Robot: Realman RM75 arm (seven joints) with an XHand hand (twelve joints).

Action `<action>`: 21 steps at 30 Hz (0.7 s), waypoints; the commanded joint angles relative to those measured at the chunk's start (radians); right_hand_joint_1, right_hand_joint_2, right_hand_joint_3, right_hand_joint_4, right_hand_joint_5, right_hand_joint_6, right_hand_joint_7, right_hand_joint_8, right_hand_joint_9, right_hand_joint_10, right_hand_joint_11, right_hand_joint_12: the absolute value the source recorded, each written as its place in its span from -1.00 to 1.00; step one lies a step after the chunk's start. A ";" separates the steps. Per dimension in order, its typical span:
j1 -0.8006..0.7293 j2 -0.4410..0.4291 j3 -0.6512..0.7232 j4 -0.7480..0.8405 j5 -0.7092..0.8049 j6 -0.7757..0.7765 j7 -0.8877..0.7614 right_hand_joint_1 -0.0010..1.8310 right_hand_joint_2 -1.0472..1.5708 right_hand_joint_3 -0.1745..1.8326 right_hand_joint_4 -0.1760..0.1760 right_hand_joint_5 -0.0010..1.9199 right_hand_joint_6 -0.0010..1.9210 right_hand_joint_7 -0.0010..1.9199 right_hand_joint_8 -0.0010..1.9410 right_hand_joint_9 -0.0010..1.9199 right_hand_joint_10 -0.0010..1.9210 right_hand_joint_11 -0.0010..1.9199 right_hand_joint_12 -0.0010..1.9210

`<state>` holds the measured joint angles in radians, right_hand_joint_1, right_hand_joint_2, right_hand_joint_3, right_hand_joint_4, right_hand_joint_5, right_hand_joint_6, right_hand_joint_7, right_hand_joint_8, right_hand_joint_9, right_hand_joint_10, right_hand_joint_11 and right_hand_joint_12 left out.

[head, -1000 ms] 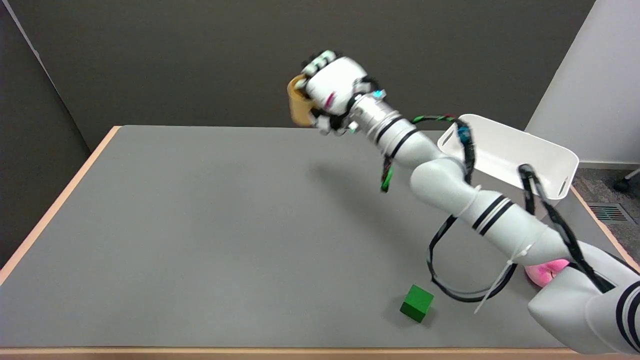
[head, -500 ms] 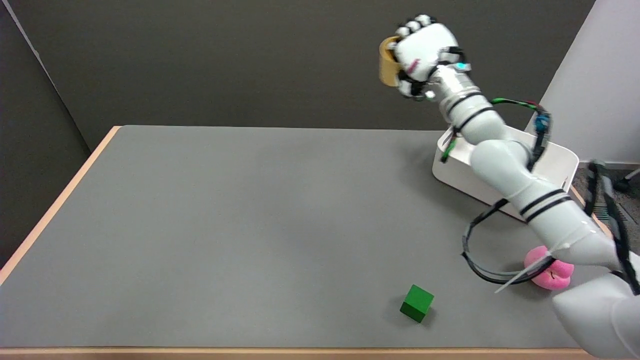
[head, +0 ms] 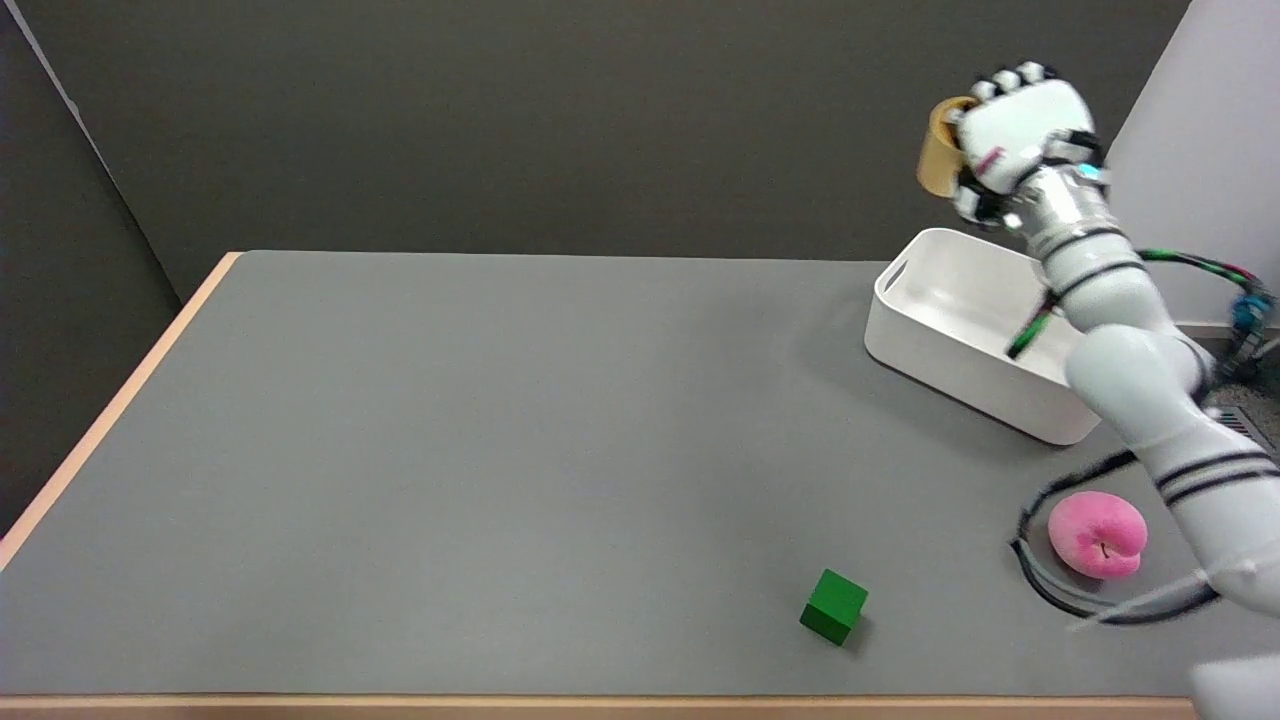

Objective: Place the yellow cup into the white box.

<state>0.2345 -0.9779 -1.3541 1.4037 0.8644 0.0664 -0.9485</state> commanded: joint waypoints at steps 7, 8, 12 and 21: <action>-0.419 -0.098 0.297 0.075 0.014 0.034 -0.016 -0.07 0.61 -0.31 1.00 -0.32 0.66 -0.57 -0.41 -0.64 -0.20 -0.62 0.37; -0.418 -0.099 0.286 0.064 0.014 0.034 -0.015 -0.07 0.61 -0.31 1.00 -0.32 0.66 -0.57 -0.41 -0.64 -0.20 -0.62 0.38; -0.380 -0.083 0.216 -0.006 0.014 0.034 -0.010 -0.07 0.60 -0.31 1.00 -0.32 0.65 -0.57 -0.41 -0.64 -0.20 -0.62 0.39; -0.275 0.005 0.076 -0.109 0.062 0.059 0.033 -0.07 0.60 -0.31 1.00 -0.32 0.66 -0.56 -0.39 -0.63 -0.19 -0.61 0.38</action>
<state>-0.0762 -1.0364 -1.1506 1.4293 0.8732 0.0879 -0.9595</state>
